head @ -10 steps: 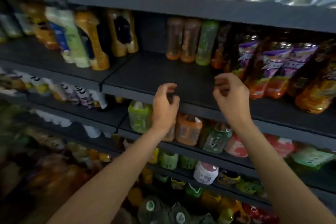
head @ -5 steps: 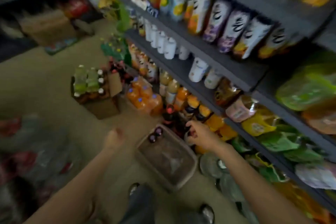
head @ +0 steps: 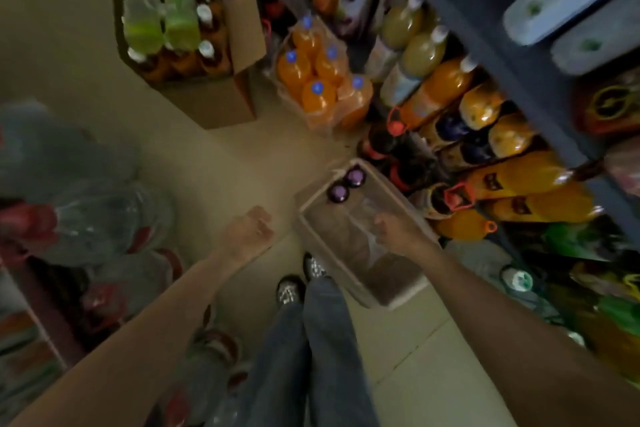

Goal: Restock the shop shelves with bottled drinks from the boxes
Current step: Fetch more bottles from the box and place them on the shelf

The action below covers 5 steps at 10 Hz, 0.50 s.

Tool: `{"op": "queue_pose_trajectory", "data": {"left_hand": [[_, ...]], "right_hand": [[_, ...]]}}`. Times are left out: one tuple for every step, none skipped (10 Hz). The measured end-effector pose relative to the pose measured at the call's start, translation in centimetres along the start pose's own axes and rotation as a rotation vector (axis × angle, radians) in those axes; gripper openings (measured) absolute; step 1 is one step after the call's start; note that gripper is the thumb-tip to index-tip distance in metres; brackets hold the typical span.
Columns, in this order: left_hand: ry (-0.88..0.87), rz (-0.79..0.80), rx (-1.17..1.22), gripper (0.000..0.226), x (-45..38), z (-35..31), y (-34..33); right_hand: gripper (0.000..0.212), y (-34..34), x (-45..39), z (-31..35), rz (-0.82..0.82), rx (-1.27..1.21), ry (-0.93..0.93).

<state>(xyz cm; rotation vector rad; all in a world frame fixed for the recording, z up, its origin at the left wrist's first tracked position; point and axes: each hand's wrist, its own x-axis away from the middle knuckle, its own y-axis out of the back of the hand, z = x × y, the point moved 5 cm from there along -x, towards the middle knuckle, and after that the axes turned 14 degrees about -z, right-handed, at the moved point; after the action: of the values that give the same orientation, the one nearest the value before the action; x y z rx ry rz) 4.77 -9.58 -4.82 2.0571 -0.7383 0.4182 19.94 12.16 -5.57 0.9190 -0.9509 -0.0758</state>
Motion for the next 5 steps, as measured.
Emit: {"op": "queue_pose_trajectory", "data": {"left_hand": [[0.084, -0.069, -0.029, 0.021, -4.0, 3.5, -2.3], [0.032, -0.193, 0.057, 0.023, -6.9, 4.5, -5.5], [-0.077, -0.18, 0.087, 0.027, -8.4, 5.6, -9.8], [-0.208, -0.196, 0.052, 0.04, -9.7, 6.6, -12.4], [-0.249, -0.211, 0.011, 0.047, -10.4, 8.3, -13.1]], "right_hand": [[0.04, -3.6, -6.4, 0.3, -0.028, -0.013, -0.001], [0.045, -9.4, -14.1, -0.7, -0.066, 0.005, 0.012], [0.046, -12.6, -18.3, -0.6, -0.139, 0.035, 0.058], [0.044, -15.3, -21.7, -0.6, -0.151, 0.129, 0.055], [0.048, -17.2, -23.4, -1.0, -0.19, 0.275, 0.07]]}}
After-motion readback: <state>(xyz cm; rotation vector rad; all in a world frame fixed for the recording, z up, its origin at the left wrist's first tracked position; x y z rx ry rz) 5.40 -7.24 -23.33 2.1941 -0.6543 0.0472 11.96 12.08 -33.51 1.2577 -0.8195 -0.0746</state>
